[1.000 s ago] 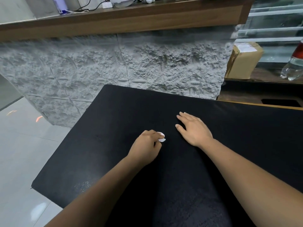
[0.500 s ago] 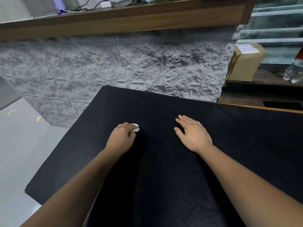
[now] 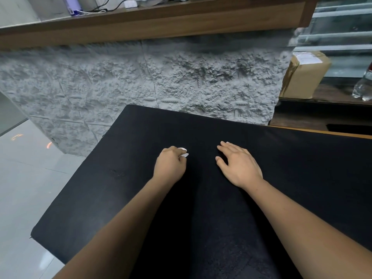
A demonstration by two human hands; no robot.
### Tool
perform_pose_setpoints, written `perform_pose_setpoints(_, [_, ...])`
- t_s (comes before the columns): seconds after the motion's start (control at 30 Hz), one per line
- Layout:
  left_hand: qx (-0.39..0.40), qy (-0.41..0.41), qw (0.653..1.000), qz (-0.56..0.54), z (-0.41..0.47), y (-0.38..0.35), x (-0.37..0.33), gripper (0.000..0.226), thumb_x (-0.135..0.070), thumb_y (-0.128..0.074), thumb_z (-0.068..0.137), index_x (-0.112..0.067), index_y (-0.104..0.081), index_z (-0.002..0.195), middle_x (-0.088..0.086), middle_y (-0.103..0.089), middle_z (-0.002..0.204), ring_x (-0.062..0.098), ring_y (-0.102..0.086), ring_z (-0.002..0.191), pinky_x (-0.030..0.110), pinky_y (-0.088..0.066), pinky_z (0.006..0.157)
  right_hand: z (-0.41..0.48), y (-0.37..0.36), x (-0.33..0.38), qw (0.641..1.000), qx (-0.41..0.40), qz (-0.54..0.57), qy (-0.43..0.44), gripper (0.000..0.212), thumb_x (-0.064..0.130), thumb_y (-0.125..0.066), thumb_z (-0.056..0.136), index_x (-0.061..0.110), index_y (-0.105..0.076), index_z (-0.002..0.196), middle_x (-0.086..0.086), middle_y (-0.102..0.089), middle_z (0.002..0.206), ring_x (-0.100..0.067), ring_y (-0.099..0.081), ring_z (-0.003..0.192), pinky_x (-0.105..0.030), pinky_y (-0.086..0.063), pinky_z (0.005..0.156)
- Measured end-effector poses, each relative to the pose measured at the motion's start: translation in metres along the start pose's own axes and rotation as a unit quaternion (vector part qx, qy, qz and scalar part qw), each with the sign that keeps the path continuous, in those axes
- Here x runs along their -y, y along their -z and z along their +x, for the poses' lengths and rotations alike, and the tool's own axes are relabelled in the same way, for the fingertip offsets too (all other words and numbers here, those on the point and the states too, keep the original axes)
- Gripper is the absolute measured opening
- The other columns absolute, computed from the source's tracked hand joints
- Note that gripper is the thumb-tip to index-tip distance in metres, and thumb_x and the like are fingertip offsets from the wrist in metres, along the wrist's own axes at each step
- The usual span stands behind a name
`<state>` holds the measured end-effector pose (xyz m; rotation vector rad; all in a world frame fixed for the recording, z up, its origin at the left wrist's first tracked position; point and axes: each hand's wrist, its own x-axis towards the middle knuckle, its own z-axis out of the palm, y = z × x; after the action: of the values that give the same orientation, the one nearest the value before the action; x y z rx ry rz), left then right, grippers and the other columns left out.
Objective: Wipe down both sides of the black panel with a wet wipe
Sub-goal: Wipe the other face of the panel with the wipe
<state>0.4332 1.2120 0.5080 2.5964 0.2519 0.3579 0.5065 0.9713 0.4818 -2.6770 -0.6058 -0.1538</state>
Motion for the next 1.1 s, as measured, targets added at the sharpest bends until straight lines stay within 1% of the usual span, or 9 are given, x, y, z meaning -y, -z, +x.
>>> perform_pose_setpoints(0.33, [0.021,-0.104,0.994,0.017,-0.005,-0.025,-0.043,0.034,-0.016,-0.054,0.103,-0.021,-0.072,0.132,-0.003,-0.070,0.126,0.019,-0.059,0.118,0.036,-0.052,0.098,0.000,-0.002,0.000,1.000,-0.004,-0.002,0.004,0.056,0.056,-0.037,0.104,0.034,-0.048,0.154,0.016,-0.037,0.165,-0.003,-0.024,0.155,-0.036,-0.024,0.127])
perform_pose_setpoints(0.47, [0.026,-0.131,0.990,0.043,-0.001,-0.022,-0.036,0.030,-0.017,-0.054,0.105,-0.021,-0.072,0.128,-0.002,-0.071,0.122,0.020,-0.061,0.115,0.038,-0.053,0.095,0.000,-0.002,0.000,1.000,-0.005,-0.002,0.007,0.056,0.055,-0.037,0.104,0.033,-0.048,0.154,0.016,-0.037,0.165,-0.004,-0.024,0.155,-0.036,-0.023,0.127])
perform_pose_setpoints(0.67, [0.027,-0.098,0.994,0.048,0.018,-0.005,-0.005,0.023,-0.013,-0.053,0.105,-0.012,-0.074,0.113,0.005,-0.073,0.111,0.023,-0.065,0.105,0.044,-0.055,0.092,0.000,-0.002,-0.001,1.000,-0.007,0.001,0.006,0.056,0.056,-0.035,0.105,0.033,-0.049,0.154,0.016,-0.037,0.165,-0.003,-0.024,0.155,-0.036,-0.022,0.128])
perform_pose_setpoints(0.77, [0.016,-0.071,0.997,0.040,0.028,0.006,0.012,0.028,-0.013,-0.056,0.104,-0.018,-0.076,0.124,0.000,-0.073,0.125,0.022,-0.062,0.119,0.038,-0.051,0.103,0.000,-0.001,-0.001,1.000,-0.007,0.003,0.006,0.056,0.055,-0.035,0.105,0.032,-0.049,0.154,0.016,-0.037,0.165,-0.003,-0.024,0.155,-0.037,-0.023,0.128])
perform_pose_setpoints(0.87, [0.007,-0.044,0.998,0.047,0.038,0.014,0.025,0.031,-0.010,-0.056,0.103,-0.018,-0.076,0.124,0.003,-0.072,0.125,0.026,-0.062,0.118,0.039,-0.050,0.102,0.000,-0.002,-0.001,1.000,-0.006,0.000,0.006,0.057,0.056,-0.034,0.105,0.032,-0.049,0.154,0.016,-0.037,0.165,-0.004,-0.024,0.155,-0.037,-0.023,0.128])
perform_pose_setpoints(0.93, [0.004,-0.021,0.999,0.041,0.043,0.018,0.031,0.031,-0.003,-0.051,0.099,-0.015,-0.078,0.111,0.002,-0.072,0.114,0.025,-0.063,0.108,0.038,-0.052,0.096,0.000,-0.002,-0.001,1.000,-0.006,-0.001,0.006,0.057,0.056,-0.034,0.105,0.032,-0.049,0.154,0.016,-0.037,0.165,-0.003,-0.024,0.155,-0.037,-0.022,0.128])
perform_pose_setpoints(1.0, [-0.001,0.006,0.999,0.050,0.048,0.020,0.031,0.027,0.000,-0.046,0.096,-0.020,-0.060,0.085,0.000,-0.058,0.094,0.022,-0.052,0.088,0.032,-0.046,0.080,0.001,-0.002,0.000,1.000,-0.008,0.000,0.006,0.057,0.055,-0.034,0.104,0.032,-0.049,0.154,0.016,-0.038,0.165,-0.003,-0.024,0.155,-0.035,-0.021,0.127])
perform_pose_setpoints(1.03, [-0.009,0.020,0.998,0.055,0.050,0.020,0.029,0.025,0.000,-0.045,0.096,-0.020,-0.050,0.082,0.000,-0.052,0.089,0.022,-0.047,0.082,0.033,-0.041,0.074,0.001,-0.002,0.000,1.000,-0.009,0.000,0.006,0.057,0.055,-0.034,0.104,0.032,-0.049,0.154,0.015,-0.038,0.165,-0.004,-0.025,0.155,-0.034,-0.020,0.126])
perform_pose_setpoints(1.1, [-0.035,0.041,0.997,0.058,0.053,0.015,0.022,0.023,-0.002,-0.045,0.097,-0.010,-0.048,0.076,0.009,-0.052,0.079,0.030,-0.048,0.072,0.038,-0.040,0.063,0.001,-0.002,-0.001,1.000,-0.012,-0.001,0.006,0.057,0.055,-0.034,0.104,0.031,-0.050,0.153,0.015,-0.039,0.164,-0.004,-0.025,0.154,-0.033,-0.020,0.126])
